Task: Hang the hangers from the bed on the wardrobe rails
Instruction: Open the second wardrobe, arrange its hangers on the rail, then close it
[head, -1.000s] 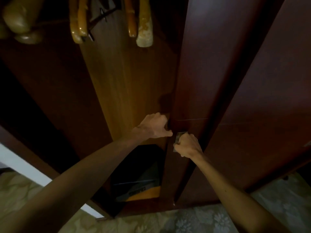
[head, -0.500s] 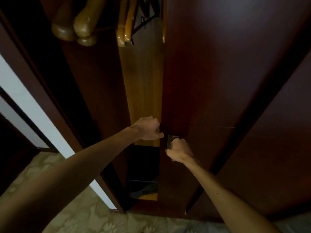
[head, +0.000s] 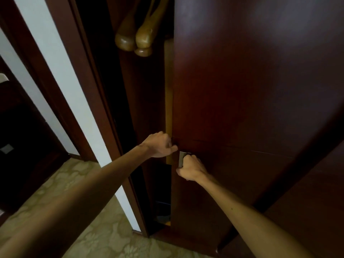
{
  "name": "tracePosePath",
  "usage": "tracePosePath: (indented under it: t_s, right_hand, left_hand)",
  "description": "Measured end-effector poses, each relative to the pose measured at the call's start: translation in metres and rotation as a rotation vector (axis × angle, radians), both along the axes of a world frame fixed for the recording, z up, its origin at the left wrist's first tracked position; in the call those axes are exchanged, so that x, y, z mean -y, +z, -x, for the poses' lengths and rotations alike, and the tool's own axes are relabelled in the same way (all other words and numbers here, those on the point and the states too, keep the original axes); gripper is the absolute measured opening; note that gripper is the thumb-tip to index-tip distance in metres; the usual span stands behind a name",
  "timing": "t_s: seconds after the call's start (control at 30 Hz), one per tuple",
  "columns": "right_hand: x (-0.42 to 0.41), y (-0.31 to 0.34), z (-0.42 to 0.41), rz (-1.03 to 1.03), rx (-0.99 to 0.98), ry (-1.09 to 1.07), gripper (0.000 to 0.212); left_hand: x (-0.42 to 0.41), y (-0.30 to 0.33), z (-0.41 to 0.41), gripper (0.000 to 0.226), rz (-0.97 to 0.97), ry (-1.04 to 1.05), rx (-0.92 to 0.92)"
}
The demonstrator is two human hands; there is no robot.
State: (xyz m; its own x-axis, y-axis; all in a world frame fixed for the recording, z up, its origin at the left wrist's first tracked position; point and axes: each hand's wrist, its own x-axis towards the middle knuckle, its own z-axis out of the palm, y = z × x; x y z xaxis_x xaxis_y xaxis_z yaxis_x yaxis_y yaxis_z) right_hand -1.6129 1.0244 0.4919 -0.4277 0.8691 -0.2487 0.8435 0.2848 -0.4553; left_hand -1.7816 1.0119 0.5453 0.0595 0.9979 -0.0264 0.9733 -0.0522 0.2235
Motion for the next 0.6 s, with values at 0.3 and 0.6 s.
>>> tracePosePath:
  t_s: [0.3, 0.6]
  right_hand:
    - [0.002, 0.000, 0.055, 0.002, 0.031, 0.097, 0.025]
    - [-0.003, -0.001, 0.106, 0.144, -0.018, 0.100, 0.020]
  left_hand:
    - [0.021, -0.004, 0.034, 0.044, 0.071, 0.197, 0.015]
    - [0.037, -0.015, 0.049, 0.059, 0.204, 0.536, 0.157]
